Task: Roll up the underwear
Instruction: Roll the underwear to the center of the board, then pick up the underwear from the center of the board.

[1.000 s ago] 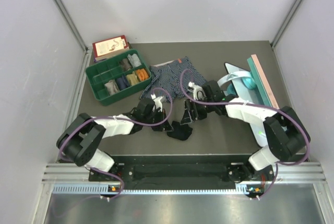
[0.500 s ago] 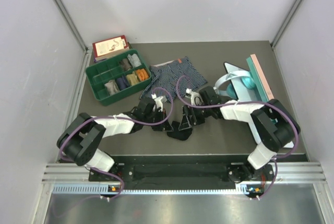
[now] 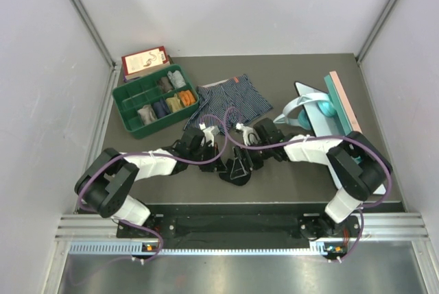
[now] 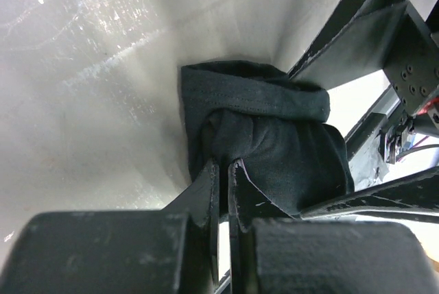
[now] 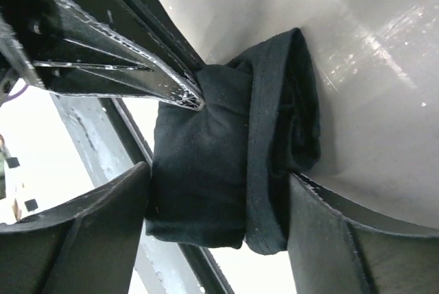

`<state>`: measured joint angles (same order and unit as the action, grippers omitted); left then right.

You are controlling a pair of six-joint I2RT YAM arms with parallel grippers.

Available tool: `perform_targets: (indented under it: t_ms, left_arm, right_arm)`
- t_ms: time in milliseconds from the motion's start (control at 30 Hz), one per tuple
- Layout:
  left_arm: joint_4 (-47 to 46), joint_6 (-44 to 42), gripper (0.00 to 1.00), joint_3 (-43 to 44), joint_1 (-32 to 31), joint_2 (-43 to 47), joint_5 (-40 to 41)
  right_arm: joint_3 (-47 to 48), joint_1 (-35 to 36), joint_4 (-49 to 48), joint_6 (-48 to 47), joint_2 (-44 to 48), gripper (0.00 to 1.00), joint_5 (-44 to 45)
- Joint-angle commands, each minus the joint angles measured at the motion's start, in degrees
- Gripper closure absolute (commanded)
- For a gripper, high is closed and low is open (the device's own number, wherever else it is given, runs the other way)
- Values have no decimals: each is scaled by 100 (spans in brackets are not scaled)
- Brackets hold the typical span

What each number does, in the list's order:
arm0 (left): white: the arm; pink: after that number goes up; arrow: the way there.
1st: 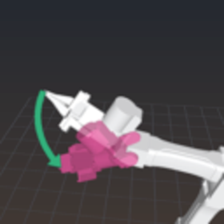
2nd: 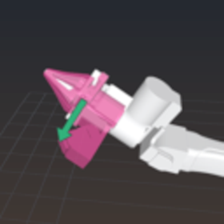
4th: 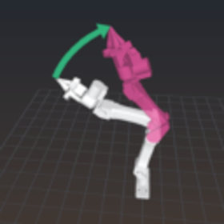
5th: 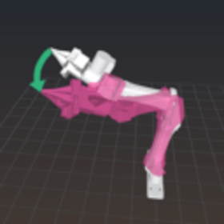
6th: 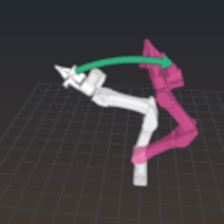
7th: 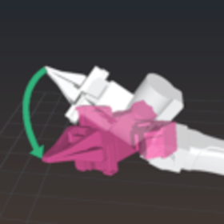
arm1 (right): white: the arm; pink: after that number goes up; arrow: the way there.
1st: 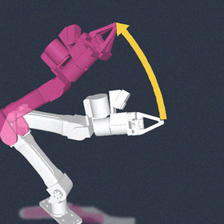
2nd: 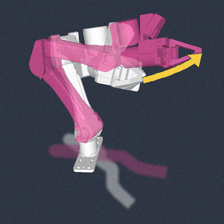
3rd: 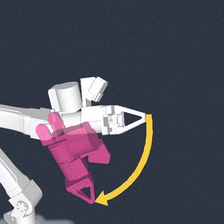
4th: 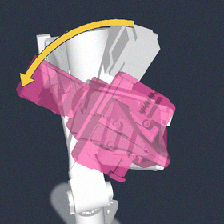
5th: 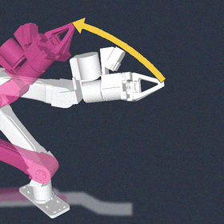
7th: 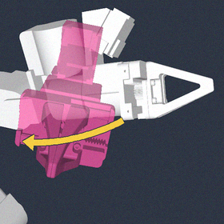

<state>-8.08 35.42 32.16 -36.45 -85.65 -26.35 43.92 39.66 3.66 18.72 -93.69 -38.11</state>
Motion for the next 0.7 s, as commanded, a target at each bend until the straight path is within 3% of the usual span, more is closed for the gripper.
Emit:
perform_targets:
  t_ms: [0, 33, 67, 167, 267, 300, 400, 500, 667]
  left_arm:
    - [351, -97, 100, -8, -12, -84, 358]
    - [333, -88, 100, -17, -12, -58, 376]
    - [263, -53, 100, -26, -12, -57, 393]
    - [114, 140, 100, -43, -12, 48, 420]
    - [209, 229, 85, 122, 15, 276, 752]
    - [393, 229, 72, 202, 23, 355, 858]
    - [788, 159, 46, 562, 111, 898, 1288]
    - [1272, 62, 31, 931, 295, 1513, 1763]
    - [1590, 114, 26, 1284, 761, 2490, 2107]
  right_arm:
    - [345, 235, 284, -246, -123, 31, -30]
    - [354, 253, 328, -290, -149, 35, -30]
    - [371, 279, 398, -299, -193, 50, -30]
    - [354, 279, 460, -281, -220, 82, -4]
    - [328, 279, 434, -150, -150, 100, 31]
    - [336, 279, 408, -88, -123, 100, 49]
    - [415, 262, 460, 123, 60, 100, 286]
    - [529, 139, 504, 499, 359, 100, 471]
    - [828, 7, 496, 896, 1027, 100, 883]
